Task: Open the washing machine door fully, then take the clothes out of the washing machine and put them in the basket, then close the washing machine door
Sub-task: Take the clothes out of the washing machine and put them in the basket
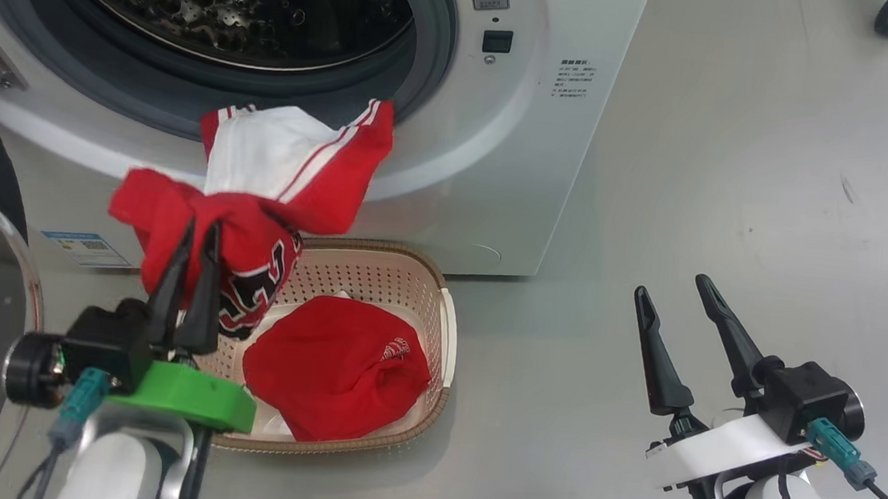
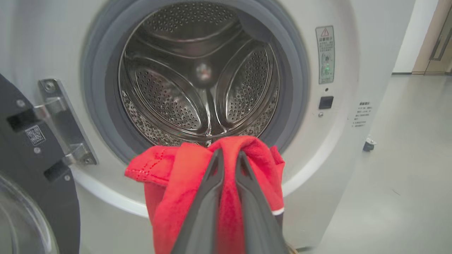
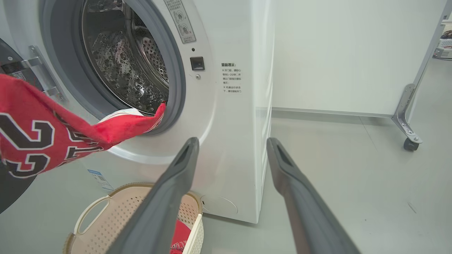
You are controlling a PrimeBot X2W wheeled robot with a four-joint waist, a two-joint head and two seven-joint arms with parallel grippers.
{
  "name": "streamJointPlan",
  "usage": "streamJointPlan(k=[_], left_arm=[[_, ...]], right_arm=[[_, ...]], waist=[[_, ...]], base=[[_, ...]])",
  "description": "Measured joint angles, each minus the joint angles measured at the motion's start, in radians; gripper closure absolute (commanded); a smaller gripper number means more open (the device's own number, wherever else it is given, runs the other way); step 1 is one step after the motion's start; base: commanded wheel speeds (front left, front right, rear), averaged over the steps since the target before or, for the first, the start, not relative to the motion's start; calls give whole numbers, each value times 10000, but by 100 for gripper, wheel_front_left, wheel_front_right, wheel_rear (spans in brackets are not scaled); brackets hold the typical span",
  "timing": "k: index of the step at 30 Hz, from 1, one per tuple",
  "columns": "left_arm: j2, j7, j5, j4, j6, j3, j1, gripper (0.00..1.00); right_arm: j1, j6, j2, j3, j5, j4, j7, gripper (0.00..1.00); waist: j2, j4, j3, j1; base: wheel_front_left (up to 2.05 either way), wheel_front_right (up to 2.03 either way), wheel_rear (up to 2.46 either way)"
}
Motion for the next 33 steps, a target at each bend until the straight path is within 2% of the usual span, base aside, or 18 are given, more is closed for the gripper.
streamJointPlan(k=[6, 14, 23, 33], left_arm=[[-113, 466, -617, 953, -182, -278, 669, 100], [-176, 800, -1076, 2412, -353, -295, 627, 100], [-180, 1154, -1076, 3870, -343, -25, -757, 100], [115, 1745, -1281, 5570, -238, 531, -2122, 100]], right_arm=[[-1, 0, 6, 209, -12, -71, 0, 0], [-54, 0, 8, 341, -12, -251, 0, 0], [-450, 0, 13, 527, -12, -510, 0, 0], [-964, 2, 105, 755, 100, -713, 0, 0]], waist=[[0, -118, 248, 0], [0, -477, 739, 0], [0, -939, 1478, 0], [0, -1621, 2464, 0]], base=[[0, 0, 0], [0, 0, 0], [0, 0, 0], [0, 0, 0]])
